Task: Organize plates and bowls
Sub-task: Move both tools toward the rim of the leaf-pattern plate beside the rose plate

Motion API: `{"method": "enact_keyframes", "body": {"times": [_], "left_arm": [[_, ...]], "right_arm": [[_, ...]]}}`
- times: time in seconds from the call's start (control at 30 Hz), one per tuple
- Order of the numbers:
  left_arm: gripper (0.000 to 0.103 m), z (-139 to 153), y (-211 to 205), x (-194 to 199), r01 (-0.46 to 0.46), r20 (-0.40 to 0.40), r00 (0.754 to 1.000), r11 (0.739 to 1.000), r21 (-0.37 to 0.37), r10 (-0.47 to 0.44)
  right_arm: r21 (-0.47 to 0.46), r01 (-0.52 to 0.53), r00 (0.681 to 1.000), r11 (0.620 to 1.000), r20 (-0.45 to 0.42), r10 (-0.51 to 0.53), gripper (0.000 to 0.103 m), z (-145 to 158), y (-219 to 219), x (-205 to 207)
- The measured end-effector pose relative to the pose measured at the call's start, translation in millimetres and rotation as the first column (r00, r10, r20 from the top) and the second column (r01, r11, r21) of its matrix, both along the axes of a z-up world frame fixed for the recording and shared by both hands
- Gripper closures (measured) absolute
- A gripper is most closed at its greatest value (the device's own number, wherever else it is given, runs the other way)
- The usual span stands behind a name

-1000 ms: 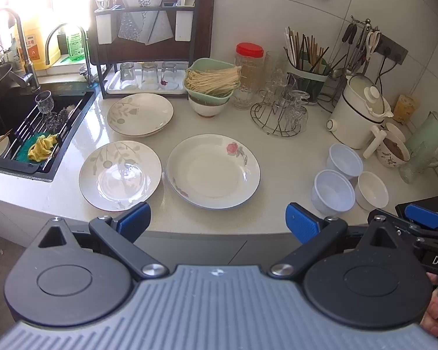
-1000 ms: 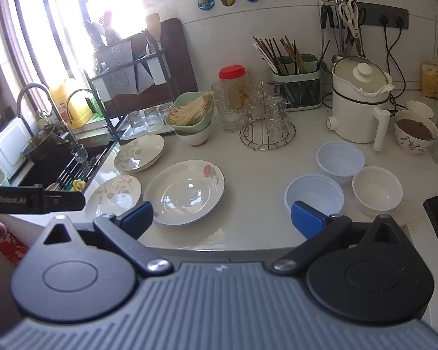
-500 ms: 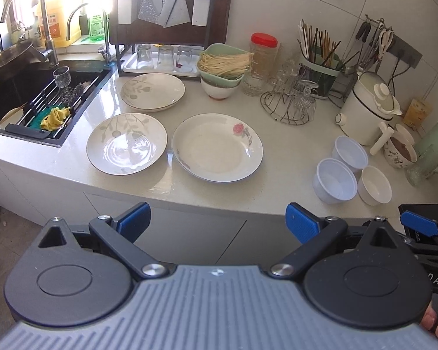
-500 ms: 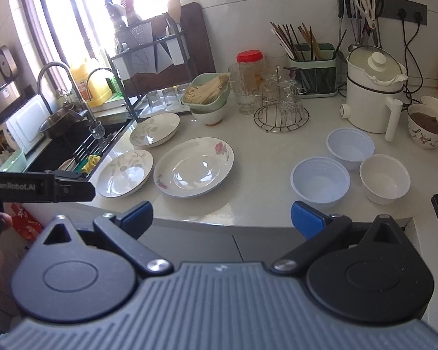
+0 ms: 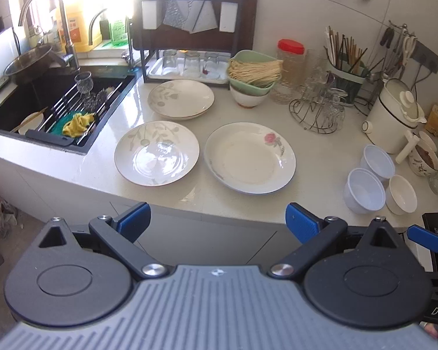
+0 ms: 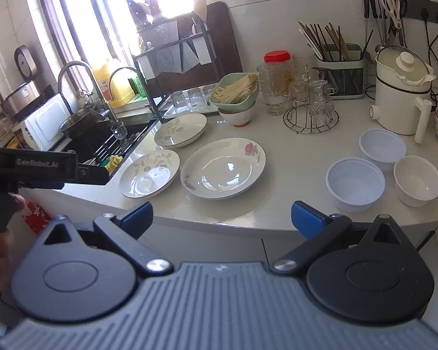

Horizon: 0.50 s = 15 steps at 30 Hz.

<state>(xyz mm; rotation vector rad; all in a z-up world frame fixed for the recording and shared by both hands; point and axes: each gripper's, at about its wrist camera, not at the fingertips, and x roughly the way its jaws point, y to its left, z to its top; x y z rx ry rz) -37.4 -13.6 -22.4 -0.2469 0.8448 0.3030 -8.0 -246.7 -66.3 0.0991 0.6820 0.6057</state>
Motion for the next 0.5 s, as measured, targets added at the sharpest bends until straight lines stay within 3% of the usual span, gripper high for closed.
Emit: {"method": "enact_keyframes", "body": {"times": [0.27, 0.5], "left_arm": [[0.003, -13, 34, 12, 0.034, -0.005, 0.999, 0.998, -0.05, -0.034], [0.003, -20, 84, 28, 0.079, -0.009, 0.997, 0.996, -0.041, -0.079]], "right_arm": [[-0.015, 0.025, 1.0, 1.0, 0.002, -0.025, 0.0, -4, 30, 5], [-0.025, 0.059, 0.998, 0.998, 0.001, -0.059, 0.0, -4, 67, 4]]}}
